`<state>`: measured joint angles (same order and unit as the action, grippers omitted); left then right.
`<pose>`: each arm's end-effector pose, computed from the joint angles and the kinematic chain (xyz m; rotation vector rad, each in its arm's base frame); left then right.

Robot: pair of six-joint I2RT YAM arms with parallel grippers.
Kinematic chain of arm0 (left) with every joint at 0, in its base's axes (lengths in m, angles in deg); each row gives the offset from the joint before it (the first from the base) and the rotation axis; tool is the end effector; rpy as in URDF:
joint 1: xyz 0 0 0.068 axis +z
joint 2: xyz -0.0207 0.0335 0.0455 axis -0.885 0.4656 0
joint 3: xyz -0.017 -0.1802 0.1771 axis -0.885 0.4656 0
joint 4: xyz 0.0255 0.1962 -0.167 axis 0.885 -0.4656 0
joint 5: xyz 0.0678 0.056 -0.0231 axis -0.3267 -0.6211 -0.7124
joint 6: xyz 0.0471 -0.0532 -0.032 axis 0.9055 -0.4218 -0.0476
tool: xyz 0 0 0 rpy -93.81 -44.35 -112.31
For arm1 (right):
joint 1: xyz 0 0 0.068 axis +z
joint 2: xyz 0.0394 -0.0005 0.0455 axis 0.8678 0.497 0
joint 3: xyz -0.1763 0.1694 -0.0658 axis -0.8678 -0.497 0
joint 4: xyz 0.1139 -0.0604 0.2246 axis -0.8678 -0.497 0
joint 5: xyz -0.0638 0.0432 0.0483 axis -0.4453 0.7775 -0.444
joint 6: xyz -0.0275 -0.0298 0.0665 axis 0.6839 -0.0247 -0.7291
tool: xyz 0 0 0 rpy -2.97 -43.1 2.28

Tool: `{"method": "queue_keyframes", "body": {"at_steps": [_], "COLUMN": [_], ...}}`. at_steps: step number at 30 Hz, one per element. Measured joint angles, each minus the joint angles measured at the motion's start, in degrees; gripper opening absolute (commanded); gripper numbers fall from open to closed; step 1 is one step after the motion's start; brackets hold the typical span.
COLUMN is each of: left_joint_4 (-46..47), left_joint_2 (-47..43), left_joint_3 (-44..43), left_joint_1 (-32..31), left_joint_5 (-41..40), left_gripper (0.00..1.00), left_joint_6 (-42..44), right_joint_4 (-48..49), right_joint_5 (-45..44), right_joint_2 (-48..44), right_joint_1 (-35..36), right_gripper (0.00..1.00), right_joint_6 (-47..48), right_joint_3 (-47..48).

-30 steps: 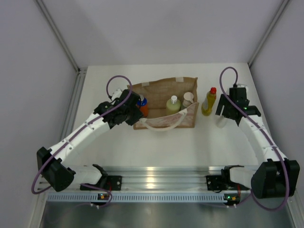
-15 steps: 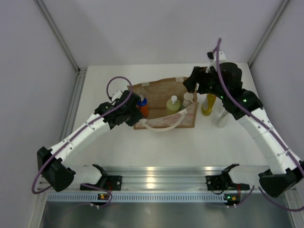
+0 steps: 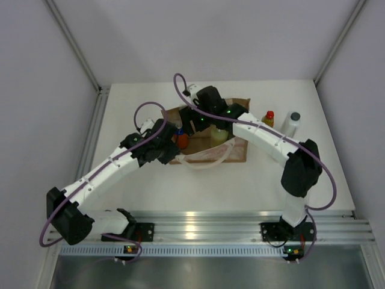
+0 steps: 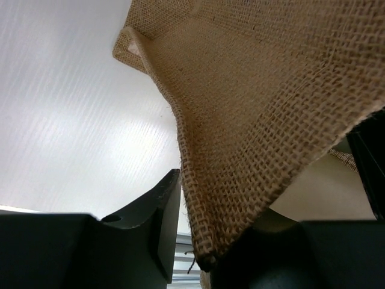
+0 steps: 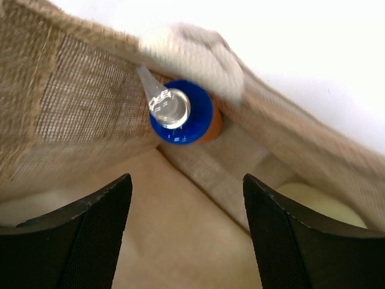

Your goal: Take the personal care products out of the canvas bag

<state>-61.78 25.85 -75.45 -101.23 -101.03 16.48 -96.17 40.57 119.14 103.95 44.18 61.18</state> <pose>0.2205 -0.1565 0.2632 -0.8577 2.4269 -0.4509 0.3108 0.3058 0.2913 -0.7407 2.1712 0.5859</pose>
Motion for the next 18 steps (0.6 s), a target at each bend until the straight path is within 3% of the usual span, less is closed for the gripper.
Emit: {"method": "queue_keyframes", "body": {"at_steps": [7, 11, 18], "left_joint_4": [0.0, 0.1, 0.1], "left_joint_2": [0.9, 1.9, 2.1], "left_joint_3": [-0.6, -1.4, -1.6], "left_joint_1": [0.1, 0.3, 0.9], "left_joint_5": [-0.3, -0.6, -0.6], "left_gripper": [0.38, 0.39, 0.39], "left_joint_6": [0.1, 0.1, 0.6], "right_joint_4": [1.1, 1.8, 3.4], "right_joint_5": [1.5, 1.8, 3.5], "right_joint_2": [7.4, 11.5, 16.1], "right_joint_1": [0.0, 0.0, 0.0], "right_gripper": [0.8, 0.93, 0.89], "right_joint_6": [5.2, 7.5, 10.1], "right_joint_3": [5.0, 7.8, 9.0]}}
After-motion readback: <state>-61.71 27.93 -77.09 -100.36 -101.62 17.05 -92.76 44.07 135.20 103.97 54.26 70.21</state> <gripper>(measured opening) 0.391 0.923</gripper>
